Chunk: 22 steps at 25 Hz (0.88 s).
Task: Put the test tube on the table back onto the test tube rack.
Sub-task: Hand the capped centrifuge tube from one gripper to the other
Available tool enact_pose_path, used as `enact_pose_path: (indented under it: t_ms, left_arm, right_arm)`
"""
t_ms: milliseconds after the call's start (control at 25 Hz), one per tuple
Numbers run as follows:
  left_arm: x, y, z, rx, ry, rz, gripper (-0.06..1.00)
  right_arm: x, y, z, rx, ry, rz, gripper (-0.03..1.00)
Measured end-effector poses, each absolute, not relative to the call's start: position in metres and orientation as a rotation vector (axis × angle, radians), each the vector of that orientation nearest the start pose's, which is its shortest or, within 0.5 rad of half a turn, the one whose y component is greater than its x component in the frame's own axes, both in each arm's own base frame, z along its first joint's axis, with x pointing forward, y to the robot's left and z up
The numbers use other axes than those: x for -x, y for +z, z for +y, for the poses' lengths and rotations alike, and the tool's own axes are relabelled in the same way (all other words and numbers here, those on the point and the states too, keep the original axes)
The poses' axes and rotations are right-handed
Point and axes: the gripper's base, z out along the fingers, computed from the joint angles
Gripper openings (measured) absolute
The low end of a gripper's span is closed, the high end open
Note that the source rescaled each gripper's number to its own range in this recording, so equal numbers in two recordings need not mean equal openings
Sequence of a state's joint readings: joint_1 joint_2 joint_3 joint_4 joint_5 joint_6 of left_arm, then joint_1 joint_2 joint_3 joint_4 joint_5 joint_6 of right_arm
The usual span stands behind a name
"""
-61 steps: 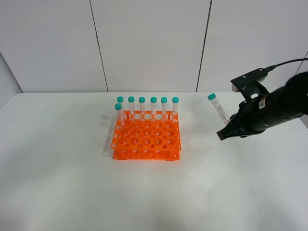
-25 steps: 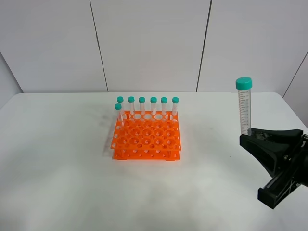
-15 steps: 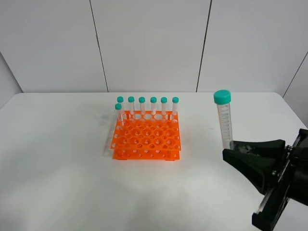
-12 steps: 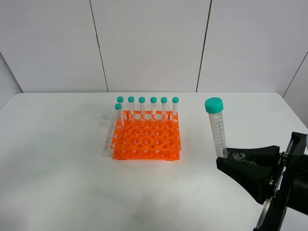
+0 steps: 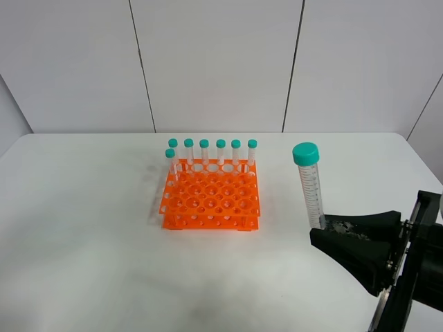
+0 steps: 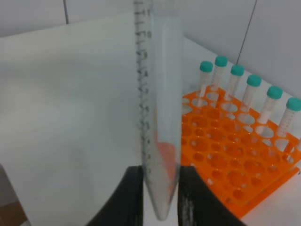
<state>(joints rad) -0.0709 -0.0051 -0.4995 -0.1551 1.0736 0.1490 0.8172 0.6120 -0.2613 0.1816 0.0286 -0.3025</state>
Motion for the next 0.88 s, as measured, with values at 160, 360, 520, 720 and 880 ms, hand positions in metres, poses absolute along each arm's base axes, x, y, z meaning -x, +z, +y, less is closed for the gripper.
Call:
enact_pose_path:
  t_ms: [160, 360, 520, 720, 880]
  left_arm:
    - [0.008, 0.277, -0.011, -0.317, -0.187, 2.022, 1.00]
    - [0.011, 0.277, -0.009, -0.540, -0.313, 1.984, 1.00]
    - [0.012, 0.277, -0.008, -0.657, -0.383, 1.955, 1.00]
    - [0.015, 0.287, -0.013, -0.751, -0.430, 1.832, 1.00]
    - [0.018, 0.313, -0.024, -0.749, -0.576, 1.553, 1.00]
  right_arm:
    - [-0.086, 0.246, 0.092, 0.875, 0.472, 1.684, 0.00]
    - [-0.086, 0.246, 0.092, 0.889, 0.460, 1.676, 0.00]
    - [-0.086, 0.246, 0.092, 0.891, 0.459, 1.675, 0.00]
    - [-0.086, 0.246, 0.092, 0.895, 0.455, 1.672, 0.00]
    - [-0.086, 0.246, 0.092, 0.896, 0.454, 1.672, 0.00]
